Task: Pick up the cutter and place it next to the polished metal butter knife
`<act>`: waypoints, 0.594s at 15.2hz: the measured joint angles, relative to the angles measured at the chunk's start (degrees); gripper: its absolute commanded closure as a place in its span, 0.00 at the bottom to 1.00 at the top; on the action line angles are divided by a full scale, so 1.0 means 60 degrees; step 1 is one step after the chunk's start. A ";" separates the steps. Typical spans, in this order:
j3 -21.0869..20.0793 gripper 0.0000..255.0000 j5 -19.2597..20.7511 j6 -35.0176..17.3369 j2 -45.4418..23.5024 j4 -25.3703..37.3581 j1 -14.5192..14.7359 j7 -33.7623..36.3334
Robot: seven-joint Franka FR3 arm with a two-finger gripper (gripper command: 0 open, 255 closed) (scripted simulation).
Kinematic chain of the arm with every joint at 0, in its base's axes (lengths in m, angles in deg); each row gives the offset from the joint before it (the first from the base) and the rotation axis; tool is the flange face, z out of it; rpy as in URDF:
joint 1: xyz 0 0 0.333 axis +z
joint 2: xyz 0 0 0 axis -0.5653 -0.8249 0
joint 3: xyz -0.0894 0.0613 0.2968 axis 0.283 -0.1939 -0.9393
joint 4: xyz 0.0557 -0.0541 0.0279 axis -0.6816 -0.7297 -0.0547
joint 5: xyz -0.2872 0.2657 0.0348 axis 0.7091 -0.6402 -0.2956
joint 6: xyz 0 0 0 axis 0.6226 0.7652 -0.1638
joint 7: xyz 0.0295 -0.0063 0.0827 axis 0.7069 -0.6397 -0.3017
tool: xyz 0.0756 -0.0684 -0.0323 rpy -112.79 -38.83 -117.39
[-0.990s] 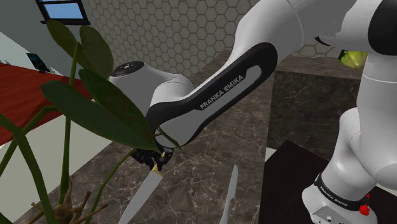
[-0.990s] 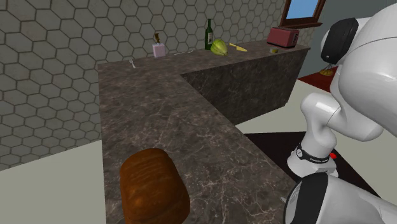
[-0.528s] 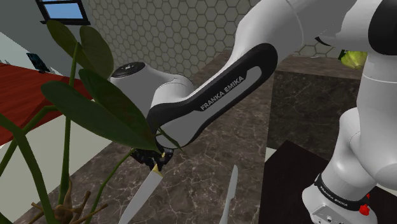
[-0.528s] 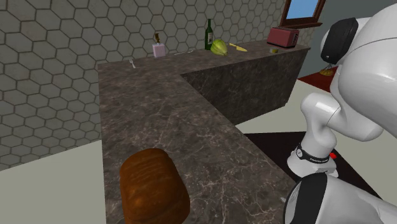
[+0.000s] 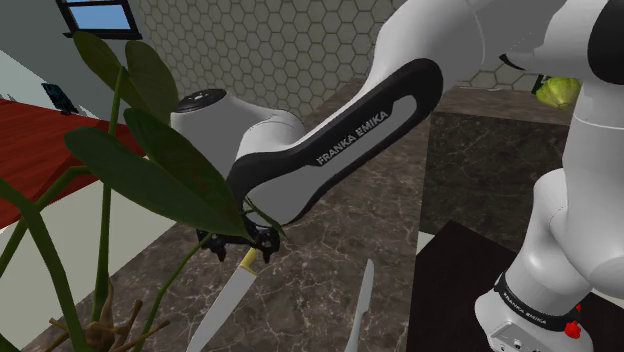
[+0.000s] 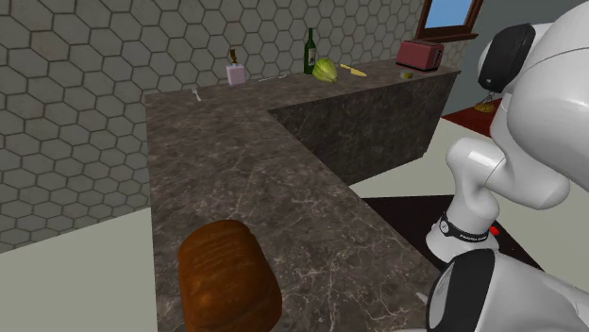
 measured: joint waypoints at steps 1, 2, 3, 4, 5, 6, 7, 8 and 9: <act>-0.0016 0.00 -0.0054 0.0265 0.0073 0.0206 -0.0009 -0.0058; -0.0042 0.00 -0.0121 0.0467 0.0224 0.0264 -0.0013 -0.0087; -0.0053 0.00 -0.0148 0.0587 0.0279 0.0335 -0.0012 -0.0104; -0.0055 0.00 -0.0160 0.0646 0.0297 0.0375 -0.0016 -0.0119; -0.0057 0.00 -0.0166 0.0678 0.0305 0.0397 -0.0014 -0.0120; -0.0059 0.00 -0.0167 0.0695 0.0303 0.0412 -0.0012 -0.0118; -0.0060 0.00 -0.0168 0.0702 0.0305 0.0416 -0.0011 -0.0118; -0.0060 0.00 -0.0169 0.0708 0.0305 0.0421 -0.0010 -0.0118; -0.0061 0.00 -0.0169 0.0710 0.0306 0.0422 -0.0010 -0.0118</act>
